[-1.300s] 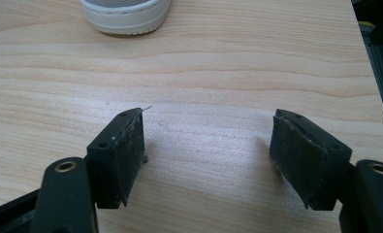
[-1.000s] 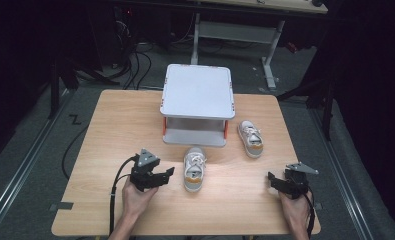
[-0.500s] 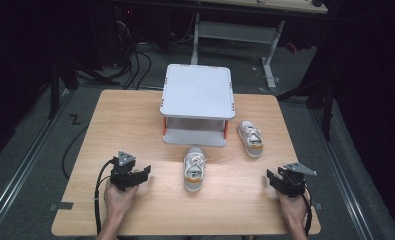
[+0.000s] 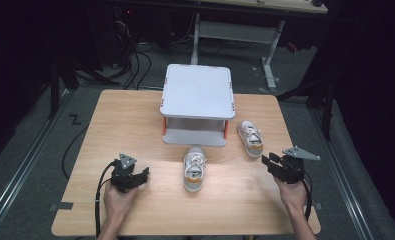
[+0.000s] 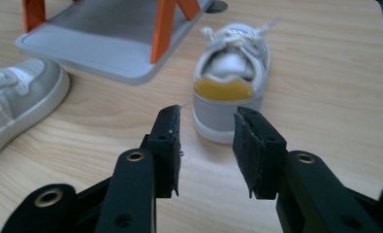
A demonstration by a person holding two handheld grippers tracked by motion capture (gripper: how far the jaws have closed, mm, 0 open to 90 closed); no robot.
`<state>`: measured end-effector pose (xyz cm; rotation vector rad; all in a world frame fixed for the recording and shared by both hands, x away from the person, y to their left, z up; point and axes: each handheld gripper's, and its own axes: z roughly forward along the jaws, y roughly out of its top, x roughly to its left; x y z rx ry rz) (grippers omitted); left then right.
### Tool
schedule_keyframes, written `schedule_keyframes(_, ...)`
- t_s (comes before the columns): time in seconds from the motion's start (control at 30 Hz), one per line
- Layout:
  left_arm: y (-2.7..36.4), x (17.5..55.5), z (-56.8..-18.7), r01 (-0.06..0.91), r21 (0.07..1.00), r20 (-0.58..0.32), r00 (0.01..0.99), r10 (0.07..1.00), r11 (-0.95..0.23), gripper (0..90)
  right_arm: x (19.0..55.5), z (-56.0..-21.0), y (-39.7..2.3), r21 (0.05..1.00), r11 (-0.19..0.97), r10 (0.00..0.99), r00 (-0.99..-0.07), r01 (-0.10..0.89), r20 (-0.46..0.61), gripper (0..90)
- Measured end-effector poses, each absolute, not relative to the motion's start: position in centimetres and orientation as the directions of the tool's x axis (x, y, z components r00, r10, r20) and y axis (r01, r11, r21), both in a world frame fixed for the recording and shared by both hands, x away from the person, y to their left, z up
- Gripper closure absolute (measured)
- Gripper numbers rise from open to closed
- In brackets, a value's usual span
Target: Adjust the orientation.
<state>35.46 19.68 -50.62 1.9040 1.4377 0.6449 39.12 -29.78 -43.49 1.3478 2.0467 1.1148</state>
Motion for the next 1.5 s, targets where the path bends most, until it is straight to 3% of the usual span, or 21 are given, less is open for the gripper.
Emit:
schedule_keyframes(0.23,19.7,35.5,-50.6,0.637,0.749,-0.005,0.277,0.961,-0.180,33.1,42.2,-42.0,-27.1,0.784,0.277,0.884,-0.467,0.555,0.019,66.4)
schedule_keyframes(0.67,19.8,35.5,-50.6,0.637,0.753,-0.020,0.278,0.960,-0.169,32.9,47.8,-43.5,-24.3,0.662,0.308,0.909,-0.417,0.683,0.007,69.3)
schedule_keyframes(0.83,19.8,35.5,-50.6,0.637,0.753,-0.022,0.277,0.961,-0.166,32.9,48.3,-44.0,-23.5,0.640,0.333,0.908,-0.418,0.692,-0.020,71.8)
schedule_keyframes(1.03,19.7,35.5,-50.6,0.638,0.751,-0.016,0.275,0.961,-0.170,32.8,48.7,-43.9,-23.8,0.626,0.319,0.916,-0.402,0.711,-0.010,83.8)
schedule_keyframes(1.5,19.7,35.6,-50.6,0.637,0.751,-0.013,0.275,0.961,-0.172,32.9,47.8,-43.2,-24.7,0.681,0.301,0.919,-0.395,0.667,-0.019,88.1)
